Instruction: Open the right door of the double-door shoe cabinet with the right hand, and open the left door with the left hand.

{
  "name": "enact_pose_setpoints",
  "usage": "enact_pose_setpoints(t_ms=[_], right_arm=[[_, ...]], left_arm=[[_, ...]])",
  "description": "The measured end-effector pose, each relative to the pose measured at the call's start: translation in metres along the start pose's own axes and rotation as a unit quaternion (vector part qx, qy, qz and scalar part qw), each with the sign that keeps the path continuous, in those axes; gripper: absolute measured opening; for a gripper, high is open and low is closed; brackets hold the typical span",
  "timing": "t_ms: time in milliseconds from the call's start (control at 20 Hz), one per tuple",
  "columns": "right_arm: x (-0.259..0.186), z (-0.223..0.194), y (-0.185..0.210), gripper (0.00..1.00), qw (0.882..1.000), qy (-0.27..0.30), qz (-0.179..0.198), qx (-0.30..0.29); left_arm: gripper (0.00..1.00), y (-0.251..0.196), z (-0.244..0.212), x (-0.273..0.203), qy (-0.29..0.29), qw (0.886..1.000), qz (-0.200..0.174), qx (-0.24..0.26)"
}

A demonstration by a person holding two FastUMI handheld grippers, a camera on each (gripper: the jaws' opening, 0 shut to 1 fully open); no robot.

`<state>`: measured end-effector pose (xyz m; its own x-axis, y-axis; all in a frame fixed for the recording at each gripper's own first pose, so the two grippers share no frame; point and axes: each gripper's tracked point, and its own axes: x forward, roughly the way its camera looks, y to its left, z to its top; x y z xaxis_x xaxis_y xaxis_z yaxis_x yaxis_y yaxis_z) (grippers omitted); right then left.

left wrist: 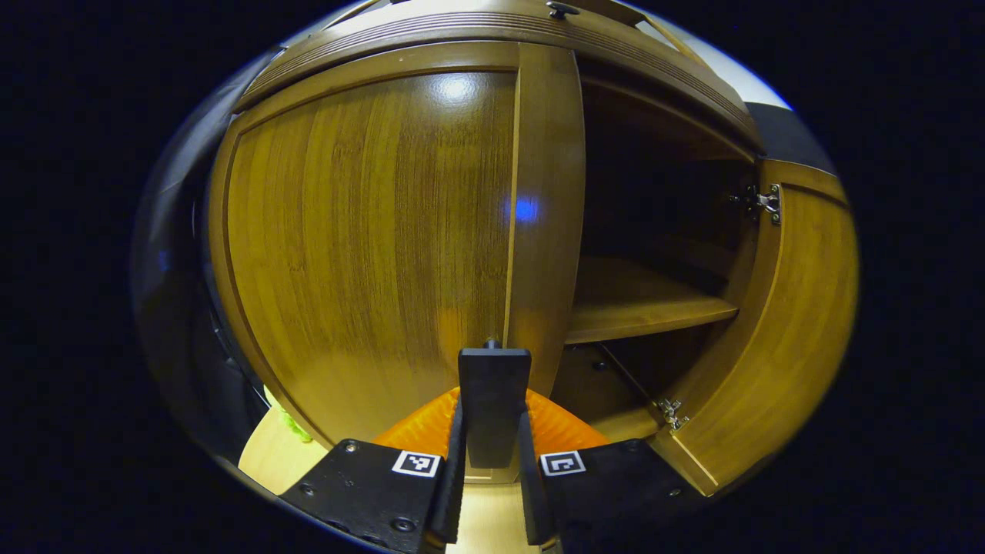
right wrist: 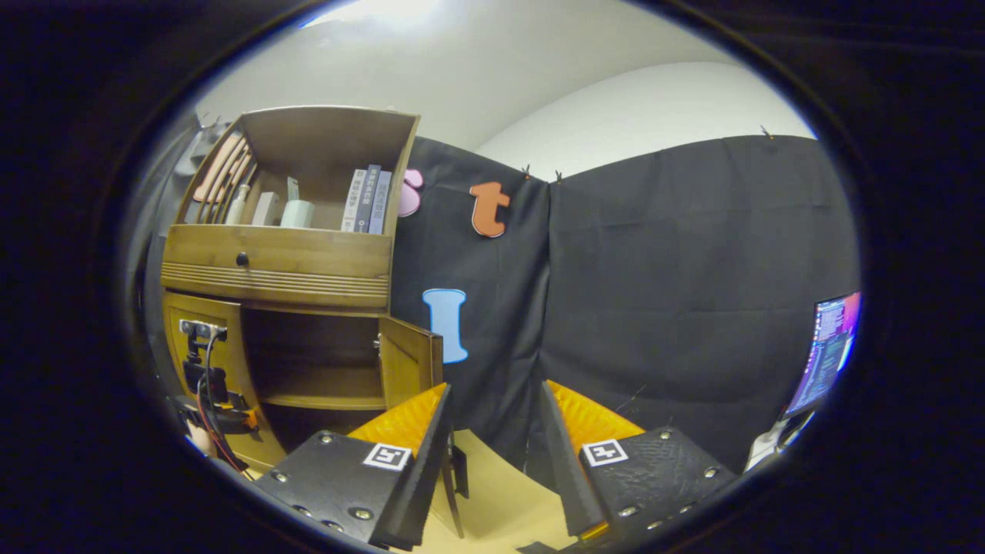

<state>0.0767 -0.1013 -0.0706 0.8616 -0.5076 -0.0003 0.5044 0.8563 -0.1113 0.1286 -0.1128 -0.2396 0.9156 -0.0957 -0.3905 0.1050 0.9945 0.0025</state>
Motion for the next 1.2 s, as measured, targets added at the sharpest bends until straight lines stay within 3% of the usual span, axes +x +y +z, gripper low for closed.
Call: enact_pose_setpoints(t_ms=[250,300,450,500,600,900,950,1200], right_arm=[[0.0,-0.001,0.014,0.63,1.0,0.002,0.026,0.007],[0.001,-0.002,0.018,0.7,0.999,0.003,0.032,0.008],[0.001,-0.002,0.031,0.63,0.999,0.005,0.05,0.009],[0.002,-0.003,0.035,0.66,0.998,0.006,0.056,0.009],[0.001,-0.004,0.042,0.63,0.998,0.008,0.069,0.009],[-0.006,-0.01,0.075,0.66,0.993,0.015,0.114,0.007],[-0.006,-0.01,0.082,0.63,0.992,0.017,0.123,0.008],[-0.007,-0.018,0.116,0.7,0.986,0.025,0.163,0.01]], left_arm=[[0.33,0.003,-0.005,-0.022,-0.002,1.0,-0.003,-0.003],[0.33,0.004,-0.007,-0.026,-0.001,1.0,-0.004,-0.005],[0.31,0.006,-0.01,-0.039,0.002,1.0,-0.006,-0.011],[0.36,0.008,-0.012,-0.044,0.002,1.0,-0.007,-0.014],[0.31,0.01,-0.014,-0.053,0.003,1.0,-0.007,-0.018],[0.33,0.022,-0.022,-0.083,0.003,0.999,-0.006,-0.035],[0.36,0.025,-0.023,-0.088,0.003,0.999,-0.005,-0.038],[0.33,0.037,-0.028,-0.111,0.004,0.999,-0.001,-0.049]])
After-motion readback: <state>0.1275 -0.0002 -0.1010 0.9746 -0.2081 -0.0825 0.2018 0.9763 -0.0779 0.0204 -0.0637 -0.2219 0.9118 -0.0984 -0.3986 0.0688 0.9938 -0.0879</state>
